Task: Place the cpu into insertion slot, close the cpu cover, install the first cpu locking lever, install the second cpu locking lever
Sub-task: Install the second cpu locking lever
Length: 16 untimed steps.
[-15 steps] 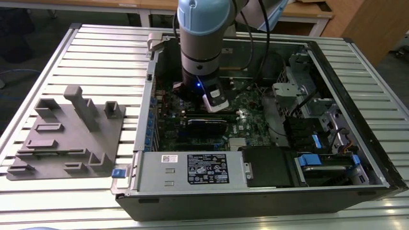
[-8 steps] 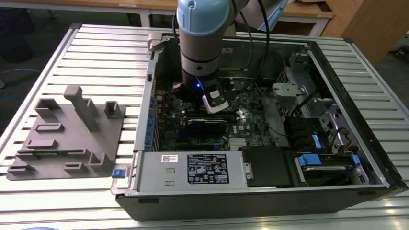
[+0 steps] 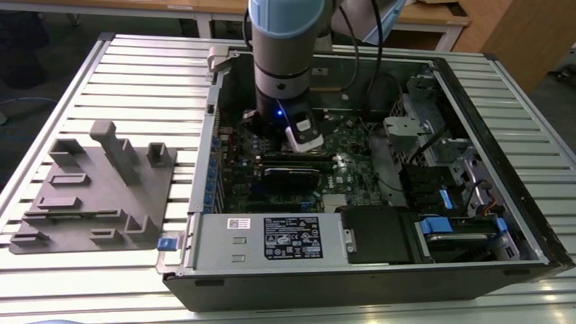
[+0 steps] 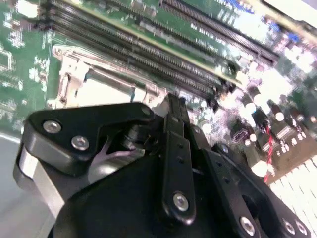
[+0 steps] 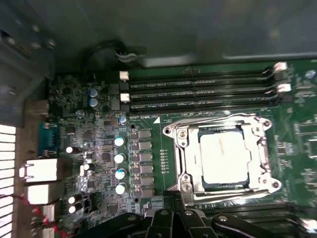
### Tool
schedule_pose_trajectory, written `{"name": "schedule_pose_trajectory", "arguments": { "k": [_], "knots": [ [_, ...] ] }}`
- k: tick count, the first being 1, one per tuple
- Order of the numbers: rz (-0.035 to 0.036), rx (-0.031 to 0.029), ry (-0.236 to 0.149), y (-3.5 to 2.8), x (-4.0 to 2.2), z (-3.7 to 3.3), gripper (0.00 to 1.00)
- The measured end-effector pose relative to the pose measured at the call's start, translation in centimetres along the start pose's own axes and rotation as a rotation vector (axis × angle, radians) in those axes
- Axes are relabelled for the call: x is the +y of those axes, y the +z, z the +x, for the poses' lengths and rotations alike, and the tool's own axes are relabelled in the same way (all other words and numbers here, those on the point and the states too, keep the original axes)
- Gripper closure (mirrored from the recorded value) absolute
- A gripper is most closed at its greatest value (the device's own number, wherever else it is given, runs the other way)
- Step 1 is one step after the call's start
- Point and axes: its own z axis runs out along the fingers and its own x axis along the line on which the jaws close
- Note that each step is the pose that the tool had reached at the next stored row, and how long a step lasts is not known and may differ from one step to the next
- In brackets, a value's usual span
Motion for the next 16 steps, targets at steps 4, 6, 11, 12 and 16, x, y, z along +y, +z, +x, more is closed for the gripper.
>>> {"name": "schedule_pose_trajectory", "arguments": {
  "k": [4,6,11,12,16],
  "knots": [
    [0.0001,0.0,0.0,-1.74,0.3,-0.03,0.89],
    [0.0002,0.0,0.0,-2.45,0.43,-0.05,0.89],
    [0.0203,-0.0018,-0.001,-3.65,0.65,-0.07,0.89],
    [0.0256,-0.0021,-0.001,-3.85,0.68,-0.08,0.89],
    [0.0635,-0.0057,-0.002,-3.97,0.7,-0.08,0.89]
  ]
}}
